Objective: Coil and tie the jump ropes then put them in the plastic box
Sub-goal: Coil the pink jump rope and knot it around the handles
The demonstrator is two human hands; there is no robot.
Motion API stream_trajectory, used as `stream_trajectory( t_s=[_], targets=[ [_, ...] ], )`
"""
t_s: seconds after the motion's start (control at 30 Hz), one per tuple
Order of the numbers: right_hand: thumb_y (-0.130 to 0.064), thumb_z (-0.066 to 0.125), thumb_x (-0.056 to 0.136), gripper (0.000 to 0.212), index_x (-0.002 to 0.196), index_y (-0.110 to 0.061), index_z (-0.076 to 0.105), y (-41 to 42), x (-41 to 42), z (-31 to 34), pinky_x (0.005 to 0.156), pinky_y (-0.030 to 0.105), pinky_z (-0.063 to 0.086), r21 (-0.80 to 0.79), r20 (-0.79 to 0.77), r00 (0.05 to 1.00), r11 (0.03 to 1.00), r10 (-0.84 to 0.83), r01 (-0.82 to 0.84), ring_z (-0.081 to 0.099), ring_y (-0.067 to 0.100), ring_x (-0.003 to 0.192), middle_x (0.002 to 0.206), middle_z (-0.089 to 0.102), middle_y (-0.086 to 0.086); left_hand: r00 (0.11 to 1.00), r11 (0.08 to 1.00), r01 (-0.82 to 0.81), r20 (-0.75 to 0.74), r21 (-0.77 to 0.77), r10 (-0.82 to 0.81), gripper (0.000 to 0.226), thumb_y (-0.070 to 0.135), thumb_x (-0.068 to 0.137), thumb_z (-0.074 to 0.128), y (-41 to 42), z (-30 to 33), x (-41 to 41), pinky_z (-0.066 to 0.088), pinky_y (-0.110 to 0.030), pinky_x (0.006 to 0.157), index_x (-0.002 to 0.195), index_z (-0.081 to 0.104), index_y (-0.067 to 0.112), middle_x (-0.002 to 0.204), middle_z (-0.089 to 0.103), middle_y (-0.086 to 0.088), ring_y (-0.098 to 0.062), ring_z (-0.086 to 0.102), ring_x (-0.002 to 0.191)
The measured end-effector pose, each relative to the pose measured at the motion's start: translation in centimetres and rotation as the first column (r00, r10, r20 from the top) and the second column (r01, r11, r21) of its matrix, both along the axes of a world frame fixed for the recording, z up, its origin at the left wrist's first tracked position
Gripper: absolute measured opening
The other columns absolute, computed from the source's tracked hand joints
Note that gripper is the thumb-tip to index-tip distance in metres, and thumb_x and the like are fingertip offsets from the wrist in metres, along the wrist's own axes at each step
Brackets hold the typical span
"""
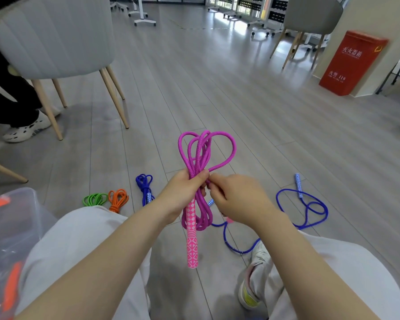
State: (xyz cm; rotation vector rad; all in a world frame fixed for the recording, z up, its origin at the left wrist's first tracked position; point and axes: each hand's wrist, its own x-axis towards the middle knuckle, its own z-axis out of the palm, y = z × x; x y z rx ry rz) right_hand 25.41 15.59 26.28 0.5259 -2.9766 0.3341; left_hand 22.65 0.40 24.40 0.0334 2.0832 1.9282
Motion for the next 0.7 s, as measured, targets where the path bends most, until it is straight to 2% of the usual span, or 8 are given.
stream_trajectory(
  t_s=[0.13, 0.2, 0.27, 0.37, 0.47, 0.53, 0.6, 0.7],
  targets=[
    [-0.044, 0.036, 0.101, 0.031, 0.1, -0.024, 0.059, 0.0, -0.3, -0.3, 0.05, 0.025, 0.03, 0.019, -0.006, 1.0, 1.0, 0.008, -0.008, 0.051, 0.014, 0.061, 0.064, 0.053, -0.012, 0.999, 0.998, -0.041, 0.031, -0.055, 0.043, 0.023, 0.033, 0.099, 0.05, -0.1, -0.2, -0.2, 0.054, -0.044, 0.085, 0.099, 0.063, 0.014, 0.081, 0.063, -0.005, -0.017, 0.06, 0.078],
    [-0.046, 0.041, 0.1, 0.027, 0.099, -0.026, 0.059, 0.3, -0.3, -0.2, 0.05, 0.021, 0.03, -0.101, 0.078, 0.997, 0.995, -0.01, 0.018, 0.049, 0.008, 0.058, 0.062, 0.053, -0.015, 0.997, 0.998, -0.049, 0.053, -0.042, 0.052, 0.022, 0.031, 0.1, 0.048, -0.2, -0.2, -0.4, 0.054, -0.039, 0.081, 0.102, 0.063, 0.015, 0.087, 0.066, -0.006, -0.017, 0.062, 0.079],
    [-0.045, 0.046, 0.098, 0.021, 0.094, -0.03, 0.061, 0.8, -0.4, -0.2, 0.052, 0.022, 0.033, -0.271, 0.189, 0.981, 0.959, -0.03, 0.081, 0.046, 0.007, 0.052, 0.055, 0.051, -0.012, 0.993, 0.994, -0.098, 0.075, 0.043, 0.095, 0.019, 0.023, 0.101, 0.047, -0.4, -0.1, -0.8, 0.054, -0.033, 0.073, 0.102, 0.063, 0.013, 0.09, 0.068, -0.005, -0.016, 0.062, 0.075],
    [-0.03, 0.047, 0.097, 0.014, 0.095, -0.034, 0.06, 1.9, -0.9, -0.5, 0.058, 0.032, 0.043, -0.502, 0.253, 0.966, 0.847, -0.051, 0.176, 0.048, 0.011, 0.055, 0.062, 0.058, -0.003, 0.975, 0.955, -0.208, 0.122, 0.211, 0.186, 0.014, 0.013, 0.1, 0.047, -0.9, 0.4, -1.5, 0.055, -0.037, 0.075, 0.095, 0.06, 0.011, 0.081, 0.067, -0.003, -0.019, 0.062, 0.074],
    [-0.01, 0.041, 0.096, 0.03, 0.11, -0.032, 0.054, 2.6, -1.1, -0.3, 0.059, 0.032, 0.044, -0.65, 0.247, 0.967, 0.728, -0.066, 0.216, 0.047, 0.012, 0.057, 0.083, 0.066, -0.009, 0.963, 0.928, -0.265, 0.124, 0.262, 0.24, 0.013, 0.012, 0.1, 0.047, -1.5, 0.7, -1.9, 0.053, -0.042, 0.085, 0.094, 0.058, 0.011, 0.068, 0.065, 0.001, -0.023, 0.065, 0.084],
    [-0.004, 0.04, 0.095, 0.04, 0.121, -0.033, 0.049, 2.9, -1.1, -0.1, 0.058, 0.029, 0.043, -0.678, 0.24, 0.968, 0.701, -0.071, 0.22, 0.046, 0.012, 0.059, 0.1, 0.063, -0.015, 0.961, 0.909, -0.273, 0.134, 0.315, 0.242, 0.011, 0.012, 0.101, 0.045, -1.8, 1.1, -1.9, 0.055, -0.039, 0.081, 0.099, 0.055, 0.009, 0.066, 0.062, 0.002, -0.021, 0.067, 0.079],
    [-0.004, 0.043, 0.094, 0.044, 0.125, -0.035, 0.045, 3.0, -1.2, -0.1, 0.061, 0.027, 0.046, -0.652, 0.234, 0.967, 0.722, -0.1, 0.232, 0.052, 0.012, 0.065, 0.112, 0.058, -0.019, 0.964, 0.884, -0.262, 0.15, 0.387, 0.221, 0.01, 0.013, 0.102, 0.044, -2.0, 1.4, -1.9, 0.055, -0.036, 0.075, 0.102, 0.053, 0.008, 0.066, 0.056, 0.001, -0.017, 0.063, 0.067],
    [-0.009, 0.05, 0.094, 0.032, 0.118, -0.032, 0.051, 3.5, -1.7, -0.4, 0.071, 0.028, 0.051, -0.56, 0.24, 0.952, 0.774, -0.189, 0.295, 0.062, 0.008, 0.078, 0.108, 0.061, -0.017, 0.97, 0.877, -0.234, 0.165, 0.42, 0.18, 0.011, 0.016, 0.102, 0.046, -2.2, 1.5, -1.8, 0.053, -0.035, 0.07, 0.102, 0.053, 0.008, 0.067, 0.055, 0.001, -0.015, 0.057, 0.06]
  ],
)
